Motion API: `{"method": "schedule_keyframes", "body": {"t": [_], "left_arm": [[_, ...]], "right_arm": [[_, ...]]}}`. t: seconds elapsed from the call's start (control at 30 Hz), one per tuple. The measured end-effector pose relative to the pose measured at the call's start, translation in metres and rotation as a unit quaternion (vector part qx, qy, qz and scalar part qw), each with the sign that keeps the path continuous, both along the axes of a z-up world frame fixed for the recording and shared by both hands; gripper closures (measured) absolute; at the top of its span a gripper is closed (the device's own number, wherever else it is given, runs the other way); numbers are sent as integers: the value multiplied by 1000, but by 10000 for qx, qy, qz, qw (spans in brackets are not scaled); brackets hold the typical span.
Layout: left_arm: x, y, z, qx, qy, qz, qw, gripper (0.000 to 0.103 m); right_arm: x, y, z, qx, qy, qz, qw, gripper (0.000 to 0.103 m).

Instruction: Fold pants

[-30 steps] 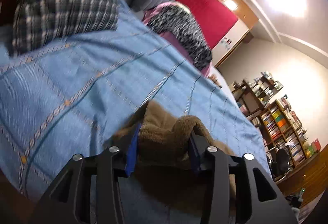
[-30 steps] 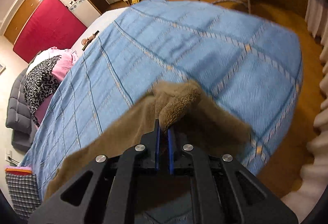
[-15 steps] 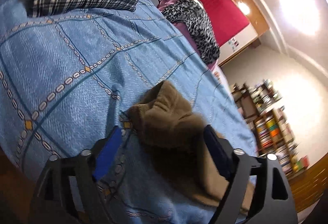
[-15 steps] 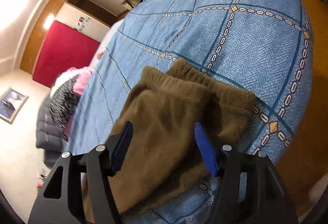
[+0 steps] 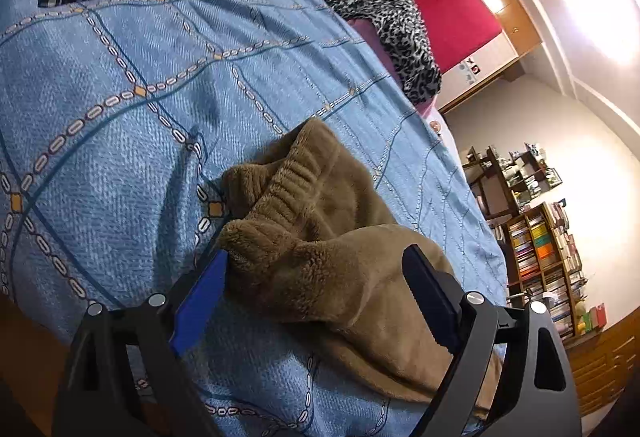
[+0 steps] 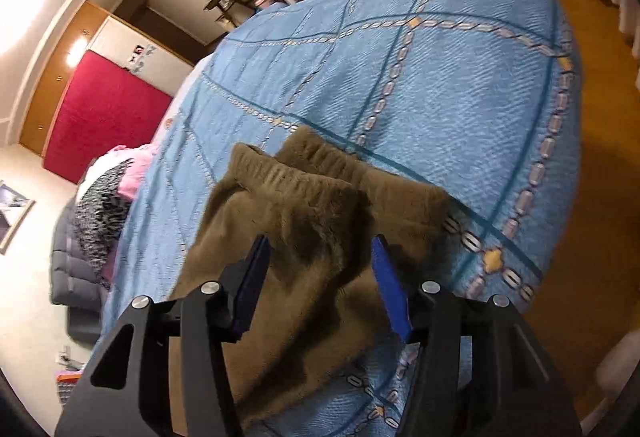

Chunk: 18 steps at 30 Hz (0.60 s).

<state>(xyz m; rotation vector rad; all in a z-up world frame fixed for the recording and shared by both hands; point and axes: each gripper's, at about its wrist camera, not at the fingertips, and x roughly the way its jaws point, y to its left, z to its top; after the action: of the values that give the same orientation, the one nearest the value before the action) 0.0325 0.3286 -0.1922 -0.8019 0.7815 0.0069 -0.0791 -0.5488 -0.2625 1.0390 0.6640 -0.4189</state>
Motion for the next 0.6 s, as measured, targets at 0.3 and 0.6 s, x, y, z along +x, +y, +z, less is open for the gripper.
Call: {"method": "schedule_keyframes", "body": {"t": [0.3,0.6], "left_arm": [[12,-16,-4,174,215,36,9996,14],[24,-53,29,699,-132,-343,9969,13]], "right_arm": [[38,2,-8,-13,42,208,9998,80],[3,6,68,-1154,-128,136,9931,92]]}}
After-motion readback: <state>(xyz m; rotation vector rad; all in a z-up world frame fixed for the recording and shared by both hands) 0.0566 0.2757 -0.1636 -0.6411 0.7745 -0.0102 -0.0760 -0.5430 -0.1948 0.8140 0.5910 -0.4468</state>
